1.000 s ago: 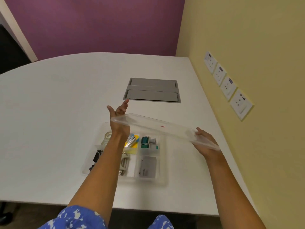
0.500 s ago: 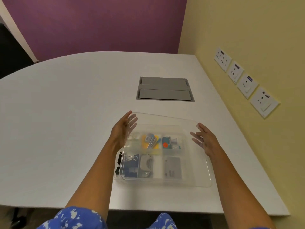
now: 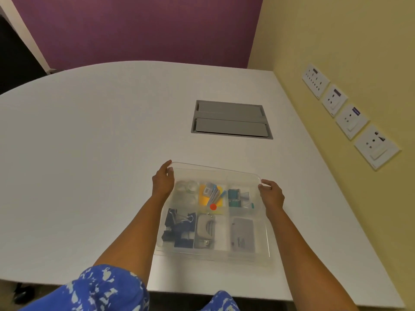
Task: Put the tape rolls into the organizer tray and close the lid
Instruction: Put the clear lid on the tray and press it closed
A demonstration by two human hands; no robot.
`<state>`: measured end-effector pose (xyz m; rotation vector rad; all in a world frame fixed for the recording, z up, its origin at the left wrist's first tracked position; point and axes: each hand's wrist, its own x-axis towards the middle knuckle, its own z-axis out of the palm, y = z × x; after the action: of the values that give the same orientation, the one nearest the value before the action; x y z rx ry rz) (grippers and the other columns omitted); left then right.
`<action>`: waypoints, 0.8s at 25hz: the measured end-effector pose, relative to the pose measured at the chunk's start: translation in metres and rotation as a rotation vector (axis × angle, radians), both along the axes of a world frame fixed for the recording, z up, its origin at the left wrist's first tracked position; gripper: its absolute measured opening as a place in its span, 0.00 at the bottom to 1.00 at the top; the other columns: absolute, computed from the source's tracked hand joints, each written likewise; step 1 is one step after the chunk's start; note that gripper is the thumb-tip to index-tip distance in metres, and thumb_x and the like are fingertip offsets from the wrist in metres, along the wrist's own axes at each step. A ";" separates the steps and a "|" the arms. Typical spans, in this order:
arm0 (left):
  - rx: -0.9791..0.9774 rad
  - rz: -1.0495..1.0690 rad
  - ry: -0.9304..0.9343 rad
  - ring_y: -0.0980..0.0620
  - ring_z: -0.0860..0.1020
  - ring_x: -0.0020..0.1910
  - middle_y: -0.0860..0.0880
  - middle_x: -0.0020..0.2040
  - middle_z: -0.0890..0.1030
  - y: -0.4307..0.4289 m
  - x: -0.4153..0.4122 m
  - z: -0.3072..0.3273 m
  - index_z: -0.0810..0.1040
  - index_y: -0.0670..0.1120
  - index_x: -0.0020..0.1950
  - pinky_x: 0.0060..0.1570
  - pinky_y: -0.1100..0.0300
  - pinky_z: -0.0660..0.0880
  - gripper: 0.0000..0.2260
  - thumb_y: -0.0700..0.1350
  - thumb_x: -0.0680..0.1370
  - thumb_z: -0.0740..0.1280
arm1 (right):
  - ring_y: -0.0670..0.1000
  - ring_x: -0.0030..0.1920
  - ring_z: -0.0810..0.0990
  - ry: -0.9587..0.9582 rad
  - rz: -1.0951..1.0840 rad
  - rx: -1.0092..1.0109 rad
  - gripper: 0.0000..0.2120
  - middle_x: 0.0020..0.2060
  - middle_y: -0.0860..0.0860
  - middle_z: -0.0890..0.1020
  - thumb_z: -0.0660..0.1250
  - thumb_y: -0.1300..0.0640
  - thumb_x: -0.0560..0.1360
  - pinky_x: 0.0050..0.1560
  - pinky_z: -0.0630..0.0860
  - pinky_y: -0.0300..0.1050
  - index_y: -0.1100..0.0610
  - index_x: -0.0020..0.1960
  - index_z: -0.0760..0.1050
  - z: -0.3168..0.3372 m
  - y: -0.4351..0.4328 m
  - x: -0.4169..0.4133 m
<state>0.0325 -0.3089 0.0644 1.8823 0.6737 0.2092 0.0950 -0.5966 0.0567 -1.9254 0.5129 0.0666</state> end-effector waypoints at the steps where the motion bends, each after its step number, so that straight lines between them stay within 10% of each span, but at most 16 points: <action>1: 0.009 0.006 0.011 0.40 0.68 0.71 0.41 0.72 0.69 0.001 0.001 -0.005 0.67 0.44 0.72 0.71 0.46 0.64 0.17 0.43 0.84 0.54 | 0.59 0.57 0.79 -0.010 0.002 -0.057 0.12 0.59 0.59 0.80 0.65 0.59 0.78 0.57 0.76 0.47 0.59 0.61 0.76 -0.001 0.001 0.003; 20: -0.101 0.265 0.107 0.40 0.73 0.65 0.39 0.65 0.77 0.006 0.042 -0.032 0.77 0.38 0.63 0.67 0.50 0.68 0.14 0.40 0.82 0.59 | 0.60 0.61 0.76 0.224 -0.048 0.148 0.23 0.62 0.58 0.78 0.66 0.45 0.76 0.62 0.72 0.49 0.62 0.63 0.75 -0.032 0.009 0.051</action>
<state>0.0749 -0.3025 0.0323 1.7140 0.9905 0.2402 0.1464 -0.5872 0.0250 -1.7691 0.6845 0.2846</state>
